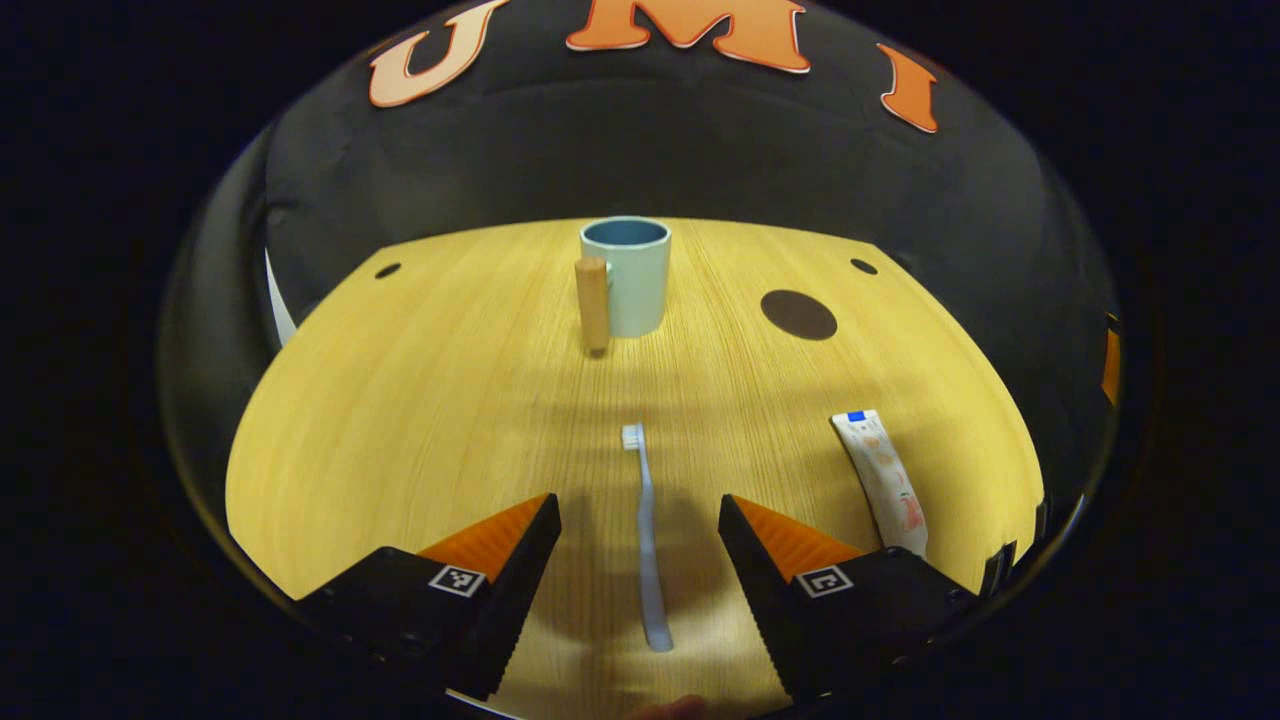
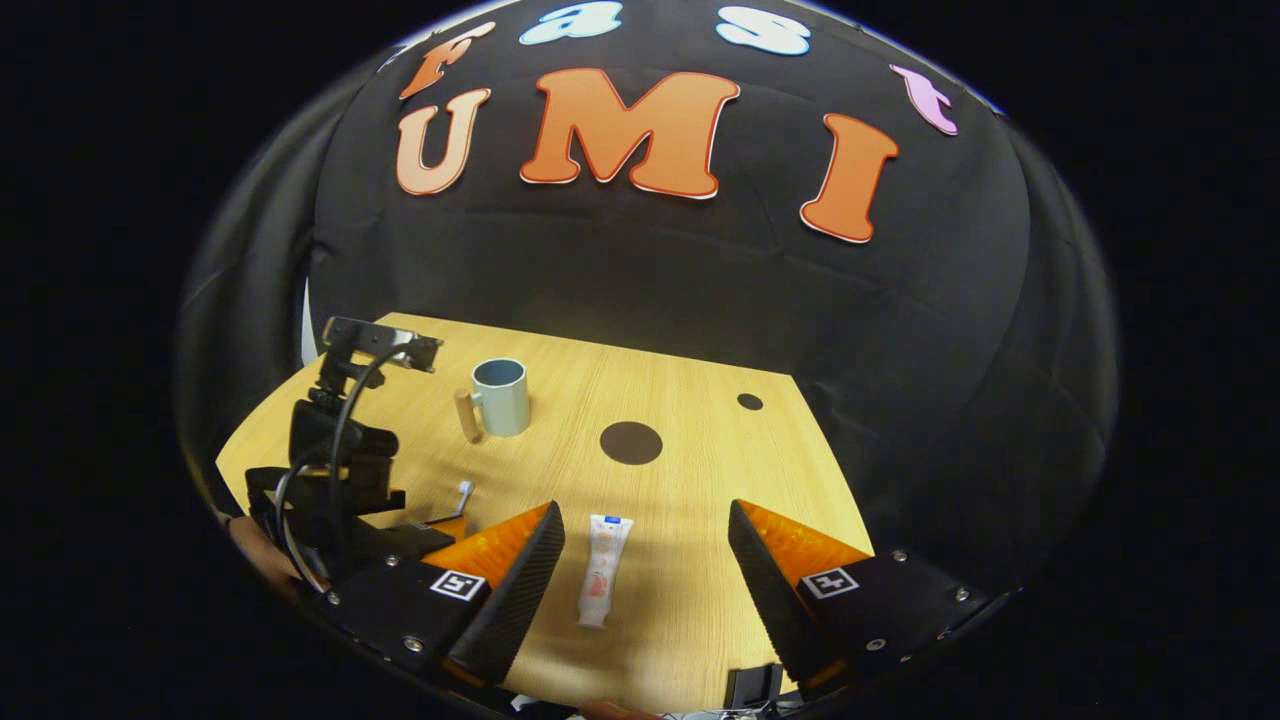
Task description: Put the toothbrush and toothpaste on the desktop into the cup, then pick up the cup and place it on the coaster on the desktop.
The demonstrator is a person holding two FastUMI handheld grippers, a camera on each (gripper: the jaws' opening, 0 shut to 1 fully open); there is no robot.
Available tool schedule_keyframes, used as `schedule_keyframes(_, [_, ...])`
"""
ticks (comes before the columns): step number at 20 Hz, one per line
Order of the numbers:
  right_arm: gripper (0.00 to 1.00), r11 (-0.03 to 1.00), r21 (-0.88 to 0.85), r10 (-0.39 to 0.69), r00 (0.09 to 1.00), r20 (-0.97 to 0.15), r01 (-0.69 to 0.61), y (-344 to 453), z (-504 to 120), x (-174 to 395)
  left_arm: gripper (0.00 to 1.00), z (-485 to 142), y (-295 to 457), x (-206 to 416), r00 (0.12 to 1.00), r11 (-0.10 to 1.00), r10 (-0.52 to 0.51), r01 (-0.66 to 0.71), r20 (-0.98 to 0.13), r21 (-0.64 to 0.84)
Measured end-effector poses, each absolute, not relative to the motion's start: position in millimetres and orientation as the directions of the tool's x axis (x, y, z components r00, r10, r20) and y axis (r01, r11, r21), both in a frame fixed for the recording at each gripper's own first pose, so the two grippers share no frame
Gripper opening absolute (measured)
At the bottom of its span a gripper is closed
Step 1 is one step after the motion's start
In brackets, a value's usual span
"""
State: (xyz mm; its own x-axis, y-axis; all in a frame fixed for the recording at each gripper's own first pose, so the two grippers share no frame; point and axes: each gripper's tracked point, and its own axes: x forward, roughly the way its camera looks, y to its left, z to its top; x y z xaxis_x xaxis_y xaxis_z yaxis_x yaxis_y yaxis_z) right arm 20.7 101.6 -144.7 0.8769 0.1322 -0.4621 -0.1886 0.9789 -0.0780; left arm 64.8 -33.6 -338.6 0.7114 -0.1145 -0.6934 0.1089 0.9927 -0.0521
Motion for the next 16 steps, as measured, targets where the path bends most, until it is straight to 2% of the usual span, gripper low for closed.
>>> schedule_keyframes(4, [0.98, 0.974, -0.091, 0.138, 0.860, -0.491, -0.208, 105, -152, 25, 0.94, -352, -43, 72, 0.681, 0.992, -0.113, 0.116, -0.723, -0.046])
schedule_keyframes(6, [0.98, 0.973, -0.093, 0.138, 0.854, -0.501, -0.211, 105, -153, 28, 0.86, -357, -47, 75, 0.669, 0.992, -0.110, 0.123, -0.735, -0.036])
schedule_keyframes(8, [0.98, 0.974, -0.095, 0.131, 0.851, -0.508, -0.206, 102, -154, 30, 0.72, -363, -49, 76, 0.652, 0.993, -0.103, 0.117, -0.751, -0.035])
schedule_keyframes(9, [0.98, 0.975, -0.091, 0.128, 0.849, -0.512, -0.203, 101, -155, 32, 0.60, -366, -49, 76, 0.643, 0.992, -0.103, 0.118, -0.759, -0.035])
schedule_keyframes(10, [0.98, 0.976, -0.091, 0.123, 0.847, -0.518, -0.197, 99, -158, 34, 0.56, -369, -48, 77, 0.640, 0.993, -0.091, 0.115, -0.763, -0.023])
schedule_keyframes(11, [0.98, 0.977, -0.088, 0.120, 0.843, -0.524, -0.193, 98, -159, 36, 0.47, -368, -48, 78, 0.640, 0.993, -0.088, 0.114, -0.763, -0.019])
schedule_keyframes(12, [0.98, 0.978, -0.082, 0.120, 0.839, -0.531, -0.191, 98, -160, 35, 0.45, -369, -49, 80, 0.639, 0.994, -0.083, 0.112, -0.765, -0.014])
schedule_keyframes(15, [0.98, 0.979, -0.072, 0.120, 0.828, -0.548, -0.190, 97, -167, 35, 0.27, -368, -47, 81, 0.641, 0.994, -0.073, 0.112, -0.764, -0.001])
schedule_keyframes(16, [0.98, 0.979, -0.072, 0.120, 0.825, -0.551, -0.191, 96, -169, 35, 0.27, -368, -47, 82, 0.640, 0.993, -0.071, 0.115, -0.765, 0.004])
